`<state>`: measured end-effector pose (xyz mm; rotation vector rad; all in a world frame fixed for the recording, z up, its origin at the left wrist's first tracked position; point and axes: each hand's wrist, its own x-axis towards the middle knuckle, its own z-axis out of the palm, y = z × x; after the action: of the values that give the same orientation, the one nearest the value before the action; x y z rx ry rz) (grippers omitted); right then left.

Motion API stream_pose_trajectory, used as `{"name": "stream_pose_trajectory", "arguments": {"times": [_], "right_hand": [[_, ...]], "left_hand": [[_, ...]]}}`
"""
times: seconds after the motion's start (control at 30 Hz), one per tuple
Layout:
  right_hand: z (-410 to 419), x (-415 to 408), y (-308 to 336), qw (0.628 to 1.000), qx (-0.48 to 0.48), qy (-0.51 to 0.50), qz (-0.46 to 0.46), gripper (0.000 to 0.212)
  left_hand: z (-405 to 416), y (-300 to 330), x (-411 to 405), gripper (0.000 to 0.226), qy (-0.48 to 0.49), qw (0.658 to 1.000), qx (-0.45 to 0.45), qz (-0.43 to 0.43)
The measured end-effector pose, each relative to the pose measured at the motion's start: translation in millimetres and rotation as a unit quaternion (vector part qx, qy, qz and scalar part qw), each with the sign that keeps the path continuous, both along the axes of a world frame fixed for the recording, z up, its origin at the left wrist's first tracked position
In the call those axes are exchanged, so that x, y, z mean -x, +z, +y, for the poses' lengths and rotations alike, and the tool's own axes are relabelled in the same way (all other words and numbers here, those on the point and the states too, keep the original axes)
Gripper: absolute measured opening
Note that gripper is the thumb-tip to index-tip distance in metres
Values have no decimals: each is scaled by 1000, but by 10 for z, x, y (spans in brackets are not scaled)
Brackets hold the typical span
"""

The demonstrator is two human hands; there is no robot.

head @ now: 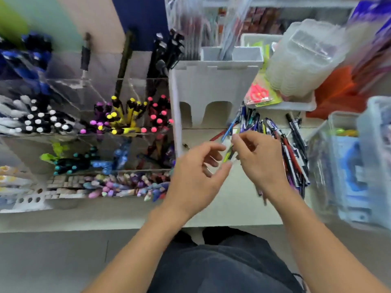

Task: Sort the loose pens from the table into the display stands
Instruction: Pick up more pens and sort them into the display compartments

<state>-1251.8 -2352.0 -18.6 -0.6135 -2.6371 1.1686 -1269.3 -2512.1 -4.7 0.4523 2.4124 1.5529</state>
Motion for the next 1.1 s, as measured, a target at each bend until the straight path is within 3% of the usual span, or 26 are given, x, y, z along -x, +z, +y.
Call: {"name": "stream_pose_trajectory", "arguments": {"times": [0.07,0.17,0.27,0.33,0.4,0.53,0.7,0.8,1.1], "right_hand": [[397,-78,-331,993,-33,-59,-94,18],[779,-176,-623,976,-66,-101,-180,20],[943,-68,-774,984,-97,-13,-149,44],[977,182,-863,983,-110,81,-125,54],[1008,529,-1023,969,-135,149,-141,56],[1113,1009,-1406,947,-166,151,-231,65],[1125,1209,-1699,931,-172,169,-275,68],[1093,1194,-1684,936,-169,167,-260,70],[935,561,-1631,945,-144,194,-218,62]], "left_hand": [[438,-398,70,56,-3,989,120,-86],[845,-983,287,103,19,952,274,-138],[955,-1419,561,122,44,914,350,-199],[982,-1555,672,119,62,905,361,-214],[1009,-1590,701,103,61,907,370,-192],[968,-1659,726,56,35,927,363,-92],[886,-1732,811,48,4,935,349,-55],[848,-1698,852,40,-4,946,319,-52],[829,-1695,663,42,-15,962,267,-50]]}}
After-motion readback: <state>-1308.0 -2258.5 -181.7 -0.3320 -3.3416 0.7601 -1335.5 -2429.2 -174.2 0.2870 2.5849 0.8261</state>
